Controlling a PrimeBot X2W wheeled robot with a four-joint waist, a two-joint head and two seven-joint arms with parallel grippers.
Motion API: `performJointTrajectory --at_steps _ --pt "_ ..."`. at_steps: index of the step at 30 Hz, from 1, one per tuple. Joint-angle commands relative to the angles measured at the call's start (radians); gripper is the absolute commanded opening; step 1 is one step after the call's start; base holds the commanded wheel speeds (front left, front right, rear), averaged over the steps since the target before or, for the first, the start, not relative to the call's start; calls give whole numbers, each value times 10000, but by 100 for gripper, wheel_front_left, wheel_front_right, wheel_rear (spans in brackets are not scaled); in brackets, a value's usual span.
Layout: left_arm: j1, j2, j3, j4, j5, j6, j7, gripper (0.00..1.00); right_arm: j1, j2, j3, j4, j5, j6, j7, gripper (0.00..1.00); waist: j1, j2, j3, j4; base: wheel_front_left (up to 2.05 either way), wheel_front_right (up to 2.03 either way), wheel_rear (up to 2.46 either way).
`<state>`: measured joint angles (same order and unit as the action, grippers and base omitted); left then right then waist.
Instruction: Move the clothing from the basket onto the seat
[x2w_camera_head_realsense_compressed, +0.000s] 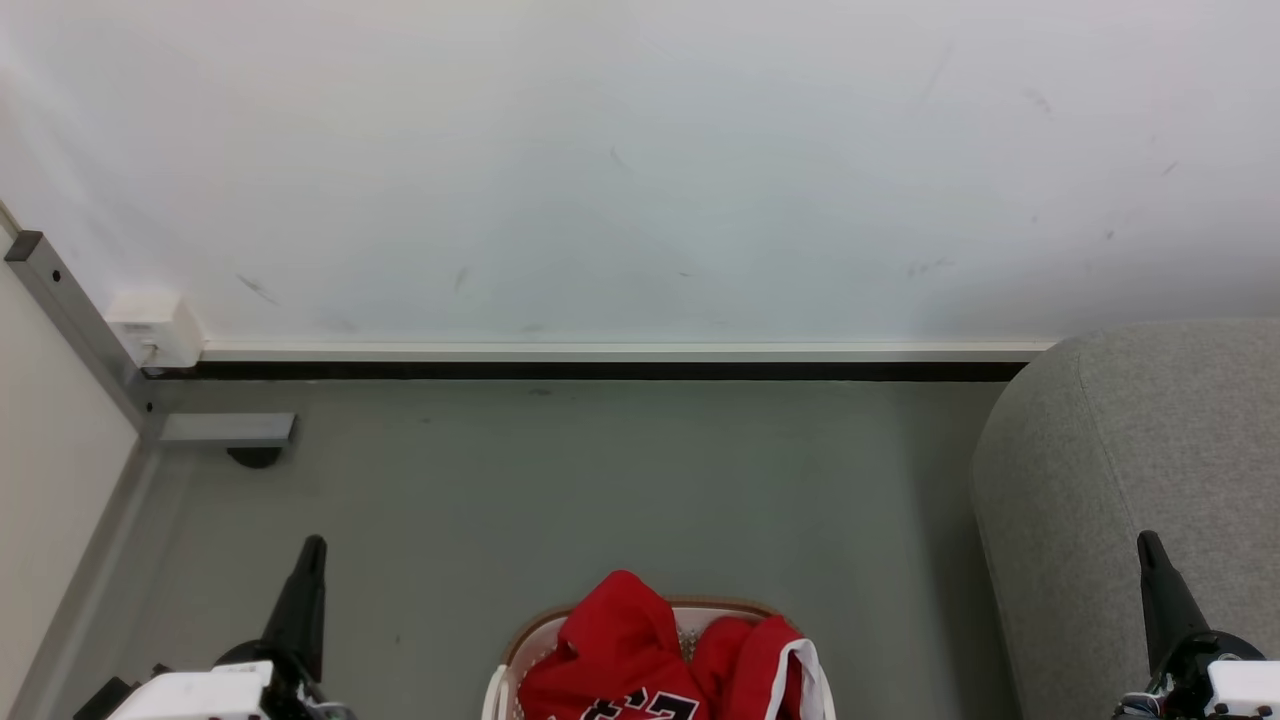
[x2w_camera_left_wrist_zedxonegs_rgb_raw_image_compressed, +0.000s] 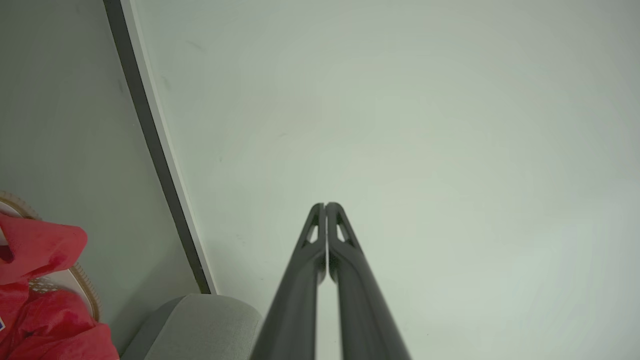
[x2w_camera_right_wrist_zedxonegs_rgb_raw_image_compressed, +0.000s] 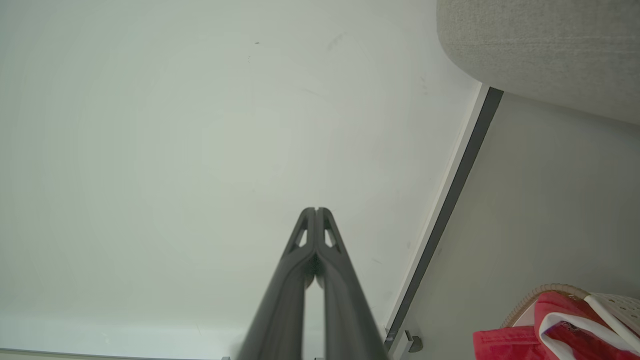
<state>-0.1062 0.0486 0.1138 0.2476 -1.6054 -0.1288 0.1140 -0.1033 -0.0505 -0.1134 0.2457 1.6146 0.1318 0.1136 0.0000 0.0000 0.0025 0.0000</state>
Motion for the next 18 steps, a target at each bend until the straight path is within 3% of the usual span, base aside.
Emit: performJointTrajectory --at_steps 1,11,12,18 --pt "-89 25 14 -29 -139 -39 33 0 -140 -3 -26 12 -43 -23 29 0 0 0 0 0 0 0 0" --pt "-89 25 14 -30 -139 -40 33 0 -140 -3 -26 12 -43 -23 29 0 0 0 0 0 0 0 0" --pt "0 -2 -1 8 0 0 -2 100 1 0 3 4 1 0 -2 100 0 0 0 0 0 0 0" --pt "186 -64 -36 142 -20 39 -133 100 203 55 212 83 42 -1 -169 100 0 0 5 2 0 0 0"
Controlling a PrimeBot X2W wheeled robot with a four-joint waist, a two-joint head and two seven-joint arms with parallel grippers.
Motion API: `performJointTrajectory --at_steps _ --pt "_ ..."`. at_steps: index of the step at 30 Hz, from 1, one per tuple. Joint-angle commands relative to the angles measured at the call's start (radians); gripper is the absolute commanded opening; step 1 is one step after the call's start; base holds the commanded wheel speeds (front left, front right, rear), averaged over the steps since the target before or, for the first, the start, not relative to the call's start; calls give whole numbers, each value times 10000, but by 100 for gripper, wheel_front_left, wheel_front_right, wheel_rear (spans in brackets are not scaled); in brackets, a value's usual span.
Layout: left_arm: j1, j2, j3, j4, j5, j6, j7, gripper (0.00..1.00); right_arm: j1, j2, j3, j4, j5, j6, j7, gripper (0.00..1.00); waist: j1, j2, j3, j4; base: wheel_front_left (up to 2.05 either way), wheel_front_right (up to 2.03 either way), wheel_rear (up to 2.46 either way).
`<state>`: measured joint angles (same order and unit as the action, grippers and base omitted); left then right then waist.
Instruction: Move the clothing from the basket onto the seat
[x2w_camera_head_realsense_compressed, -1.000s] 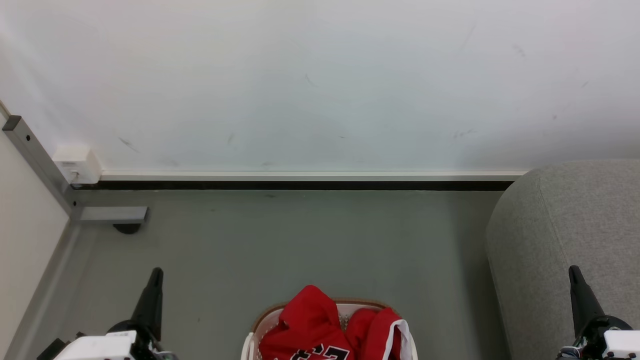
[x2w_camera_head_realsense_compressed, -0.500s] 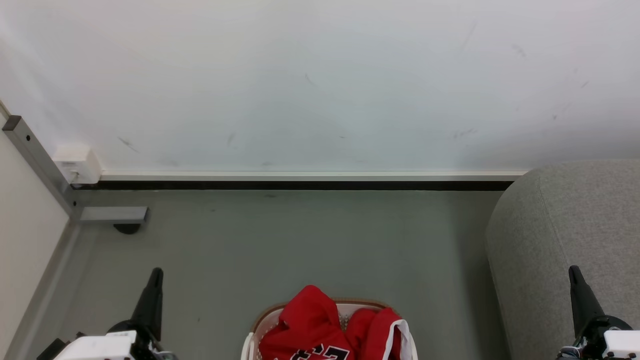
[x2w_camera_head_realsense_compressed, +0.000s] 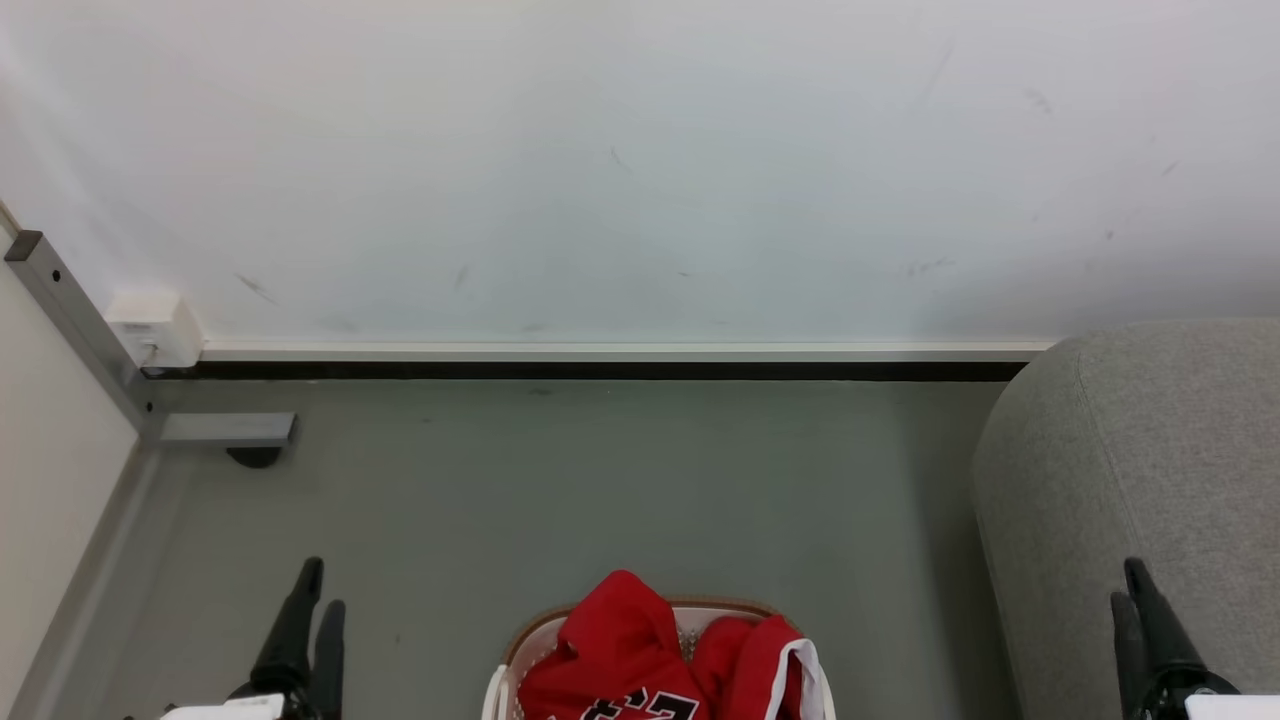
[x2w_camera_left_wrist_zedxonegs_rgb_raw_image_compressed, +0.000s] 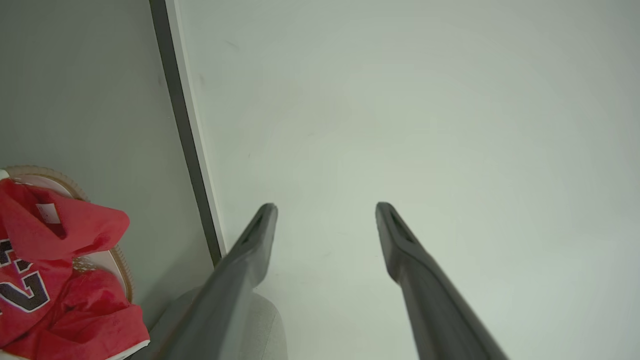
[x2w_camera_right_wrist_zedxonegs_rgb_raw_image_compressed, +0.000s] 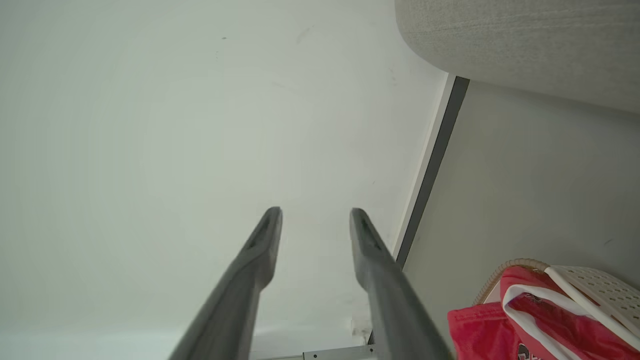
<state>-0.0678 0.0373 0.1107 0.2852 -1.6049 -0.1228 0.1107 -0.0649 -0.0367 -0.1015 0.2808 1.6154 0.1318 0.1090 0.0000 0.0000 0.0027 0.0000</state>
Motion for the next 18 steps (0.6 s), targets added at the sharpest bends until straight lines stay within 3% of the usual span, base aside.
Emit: performJointTrajectory --at_steps 1,10,18 --pt "-198 49 -6 -234 -26 -21 -101 100 -181 -83 93 -268 34 -1 -123 100 0 0 3 2 0 0 0" --pt "-229 136 -163 -585 328 -29 -567 100 -173 -95 477 -685 14 -2 -577 100 0 0 29 8 0 0 0" --pt "-241 272 -265 -1007 1672 -37 -956 100 -165 -105 732 -943 -945 -3 -936 100 0 0 45 10 0 0 0"
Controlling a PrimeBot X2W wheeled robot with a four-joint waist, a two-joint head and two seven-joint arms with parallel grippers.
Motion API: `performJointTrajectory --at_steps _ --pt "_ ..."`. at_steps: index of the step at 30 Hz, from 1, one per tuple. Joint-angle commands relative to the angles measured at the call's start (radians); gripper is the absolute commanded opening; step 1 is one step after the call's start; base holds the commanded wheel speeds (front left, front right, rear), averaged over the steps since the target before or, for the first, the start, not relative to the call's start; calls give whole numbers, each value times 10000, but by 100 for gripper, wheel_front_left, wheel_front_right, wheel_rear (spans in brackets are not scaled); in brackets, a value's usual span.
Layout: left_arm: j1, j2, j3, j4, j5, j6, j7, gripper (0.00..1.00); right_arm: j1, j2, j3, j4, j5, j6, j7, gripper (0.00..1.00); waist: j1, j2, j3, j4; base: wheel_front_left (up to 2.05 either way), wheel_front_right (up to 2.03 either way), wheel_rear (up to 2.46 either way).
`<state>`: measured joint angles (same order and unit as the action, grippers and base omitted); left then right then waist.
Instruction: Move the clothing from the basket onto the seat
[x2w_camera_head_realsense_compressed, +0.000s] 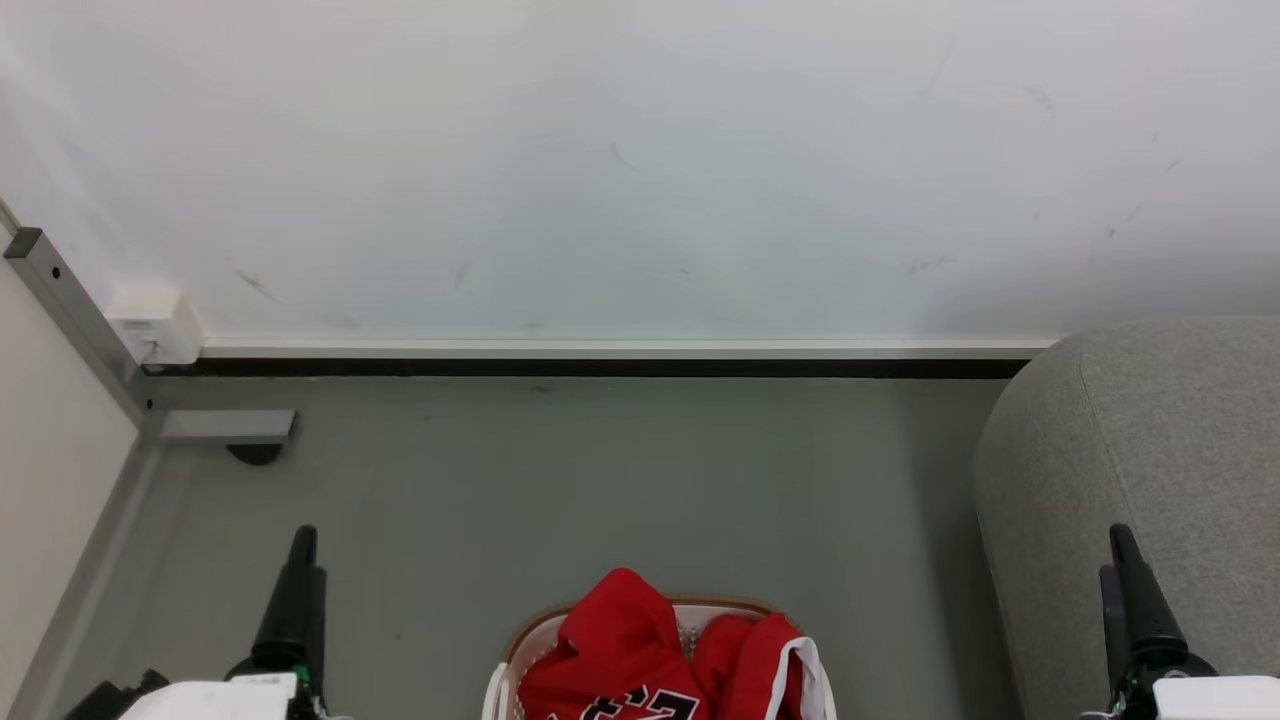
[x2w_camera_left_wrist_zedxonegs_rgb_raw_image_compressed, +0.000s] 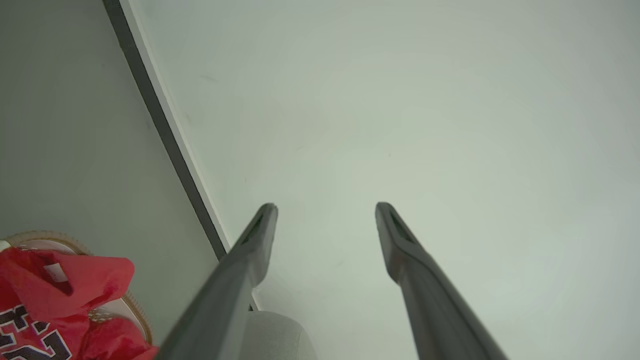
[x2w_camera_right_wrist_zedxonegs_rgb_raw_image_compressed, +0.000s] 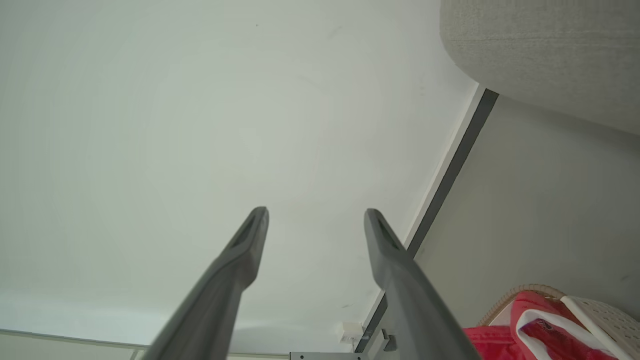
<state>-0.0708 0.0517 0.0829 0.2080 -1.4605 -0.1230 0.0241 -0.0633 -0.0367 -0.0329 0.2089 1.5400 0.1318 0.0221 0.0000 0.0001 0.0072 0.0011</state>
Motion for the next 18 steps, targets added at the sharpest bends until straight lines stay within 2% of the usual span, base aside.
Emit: performJointTrajectory --at_steps 1,13,18 --pt "-200 125 6 -273 425 -36 -135 100 -181 -106 81 -255 -401 -3 -110 100 0 -1 1 -2 0 0 0" --pt "-17 208 -140 -637 2939 -48 -608 100 -99 -121 581 -374 -2464 -5 -587 100 0 -1 -38 -39 0 0 0" --pt "40 264 -228 -804 4018 -52 -793 100 -100 -127 698 -378 -3715 -6 -773 100 0 -1 -31 -56 0 0 0"
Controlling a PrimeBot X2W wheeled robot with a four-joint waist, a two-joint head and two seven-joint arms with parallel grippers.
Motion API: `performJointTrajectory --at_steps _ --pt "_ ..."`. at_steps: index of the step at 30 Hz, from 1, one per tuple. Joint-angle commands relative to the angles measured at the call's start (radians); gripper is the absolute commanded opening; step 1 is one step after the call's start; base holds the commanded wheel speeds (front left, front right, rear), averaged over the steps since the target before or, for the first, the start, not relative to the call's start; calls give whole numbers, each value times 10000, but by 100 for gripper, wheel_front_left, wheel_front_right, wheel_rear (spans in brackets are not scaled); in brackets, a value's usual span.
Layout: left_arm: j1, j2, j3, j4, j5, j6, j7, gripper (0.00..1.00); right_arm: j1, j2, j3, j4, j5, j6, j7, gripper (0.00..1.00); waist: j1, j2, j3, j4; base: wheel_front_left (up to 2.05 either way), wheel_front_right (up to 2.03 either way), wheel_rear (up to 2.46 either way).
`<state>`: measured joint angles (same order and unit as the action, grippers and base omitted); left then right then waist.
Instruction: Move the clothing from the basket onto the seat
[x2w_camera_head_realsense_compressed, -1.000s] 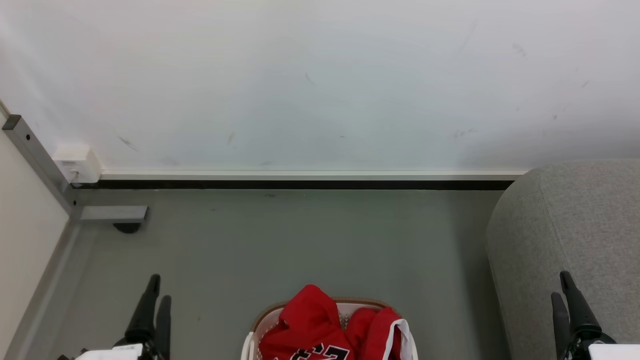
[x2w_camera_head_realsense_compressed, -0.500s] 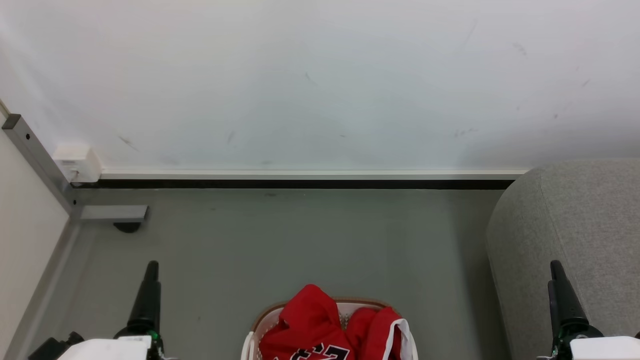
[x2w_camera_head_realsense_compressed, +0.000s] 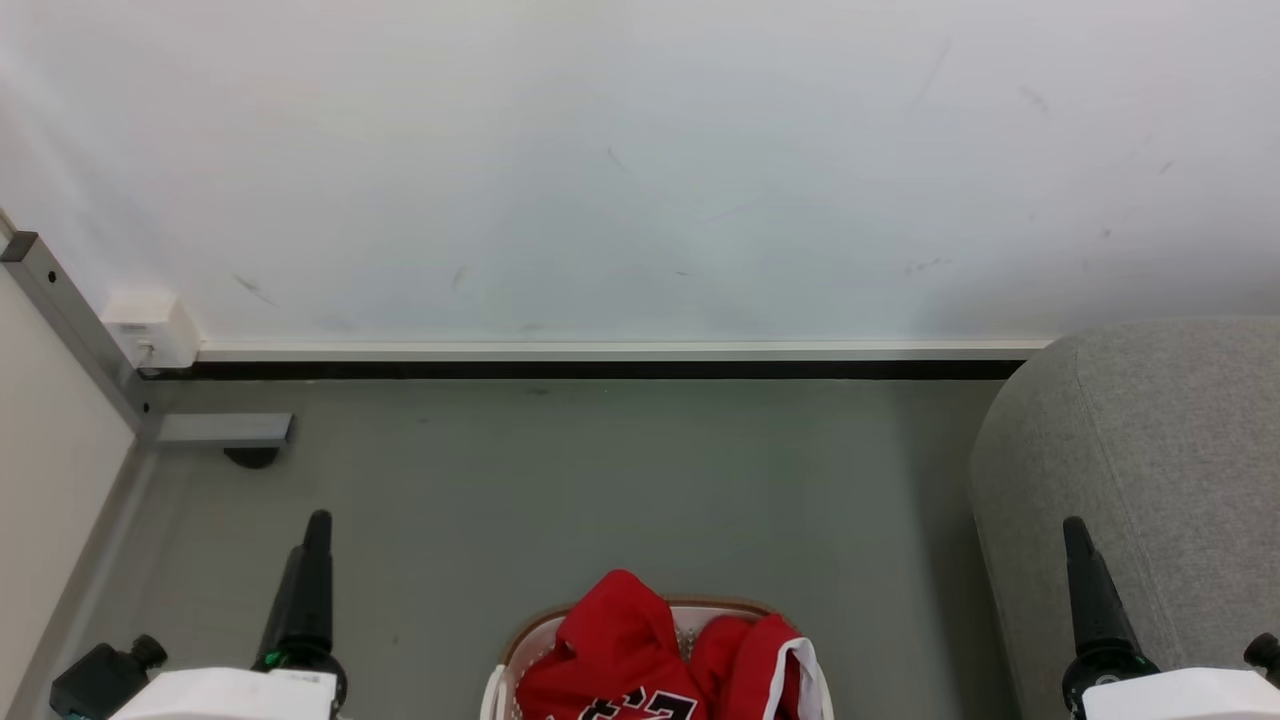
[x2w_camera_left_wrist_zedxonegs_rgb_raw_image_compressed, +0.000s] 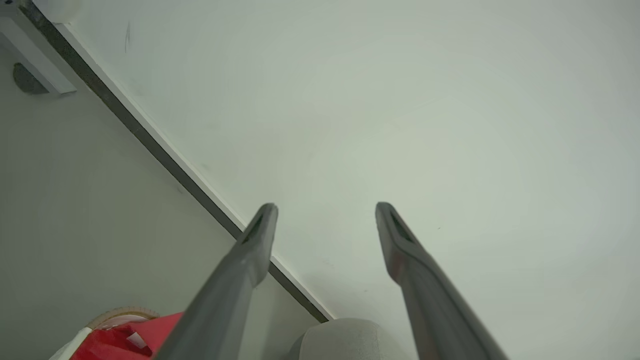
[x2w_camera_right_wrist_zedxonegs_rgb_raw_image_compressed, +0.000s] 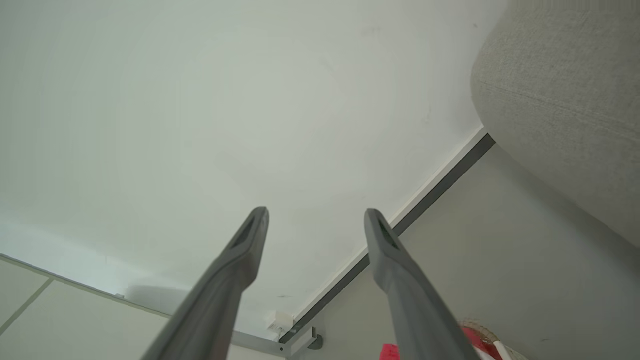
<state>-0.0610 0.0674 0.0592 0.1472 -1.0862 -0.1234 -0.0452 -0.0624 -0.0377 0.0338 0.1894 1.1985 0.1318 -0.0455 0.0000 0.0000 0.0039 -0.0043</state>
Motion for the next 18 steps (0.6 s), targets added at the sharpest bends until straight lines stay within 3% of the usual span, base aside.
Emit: performJointTrajectory --at_steps 1,14,18 --pt "-52 116 17 -221 471 -49 -138 100 -111 -119 22 -220 -523 -6 -132 100 0 0 6 -6 0 0 0" --pt "64 186 -5 -246 3563 -27 -568 100 45 -130 -170 -240 -4199 -9 -558 100 0 0 37 -41 0 0 0" --pt "120 158 -8 -129 4191 -25 -699 100 93 -133 -203 -104 -4869 -9 -678 100 0 0 37 -49 0 0 0"
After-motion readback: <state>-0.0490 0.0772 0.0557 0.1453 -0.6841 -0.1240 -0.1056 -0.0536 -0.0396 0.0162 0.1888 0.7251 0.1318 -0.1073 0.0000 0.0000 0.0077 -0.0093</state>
